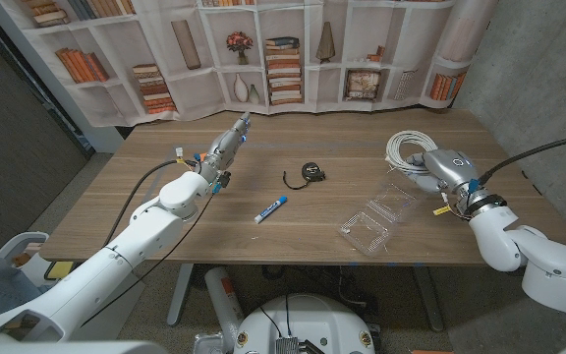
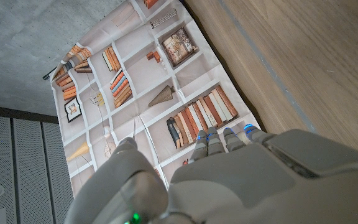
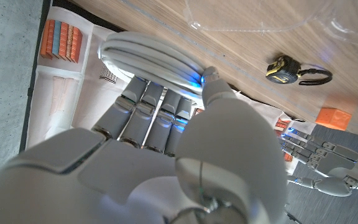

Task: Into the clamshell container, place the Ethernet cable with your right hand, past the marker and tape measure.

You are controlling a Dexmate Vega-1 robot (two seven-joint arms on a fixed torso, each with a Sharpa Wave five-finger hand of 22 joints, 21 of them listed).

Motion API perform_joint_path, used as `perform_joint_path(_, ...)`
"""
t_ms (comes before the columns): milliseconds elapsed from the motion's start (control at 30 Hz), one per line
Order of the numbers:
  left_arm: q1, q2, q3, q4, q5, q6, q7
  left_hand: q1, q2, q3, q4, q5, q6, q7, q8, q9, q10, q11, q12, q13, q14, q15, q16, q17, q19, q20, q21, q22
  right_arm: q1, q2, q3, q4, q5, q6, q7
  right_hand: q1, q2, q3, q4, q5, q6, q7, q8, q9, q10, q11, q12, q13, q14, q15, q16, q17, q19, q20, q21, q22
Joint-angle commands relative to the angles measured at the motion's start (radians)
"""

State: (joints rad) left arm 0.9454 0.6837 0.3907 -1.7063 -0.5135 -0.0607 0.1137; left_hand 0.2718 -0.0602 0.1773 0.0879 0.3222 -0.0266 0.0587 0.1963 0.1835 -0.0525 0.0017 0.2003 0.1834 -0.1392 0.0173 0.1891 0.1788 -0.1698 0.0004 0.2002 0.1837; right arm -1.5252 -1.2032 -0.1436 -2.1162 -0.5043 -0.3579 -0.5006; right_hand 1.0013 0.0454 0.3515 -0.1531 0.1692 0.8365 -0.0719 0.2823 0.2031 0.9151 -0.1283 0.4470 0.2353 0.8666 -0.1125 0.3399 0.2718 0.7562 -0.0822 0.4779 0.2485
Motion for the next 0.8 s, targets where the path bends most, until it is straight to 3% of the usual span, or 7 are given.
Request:
perform_joint_path(33,-0.006,-0.005,0.009,0.005,0.003,0.006,-0.003,0.005,0.006,-0.004,0.003,0.008,0.002,0.003,0.002,0.003,0.0,0.001,0.004,0.006,0.001,0.003,-0.001,0.004,-0.054,0.006,0.004,0.002,-0.093,0.002,0.079,-0.024,-0.055,0.015,0.03,0.096,0.084,-0.002,0.001,0.004,0.11,-0.103,0.004,0.001,0.055,-0.045,0.002,0.001,0.01,-0.127,-0.003,0.004,-0.008,-0.124,0.006,0.005)
perform_joint_path(800,-0.01,-0.007,0.015,0.001,0.008,0.017,0.003,0.006,0.008,-0.008,0.003,0.008,0.004,0.004,0.002,0.003,0.0,0.001,0.004,0.006,0.0,0.001,-0.001,0.004,-0.055,0.007,0.004,0.002,-0.207,0.103,0.194,-0.041,-0.174,0.108,0.096,0.098,0.087,-0.009,0.005,0.004,0.117,-0.106,0.002,0.002,0.058,-0.045,0.001,0.004,0.009,-0.126,-0.007,0.005,-0.013,-0.124,0.013,0.007)
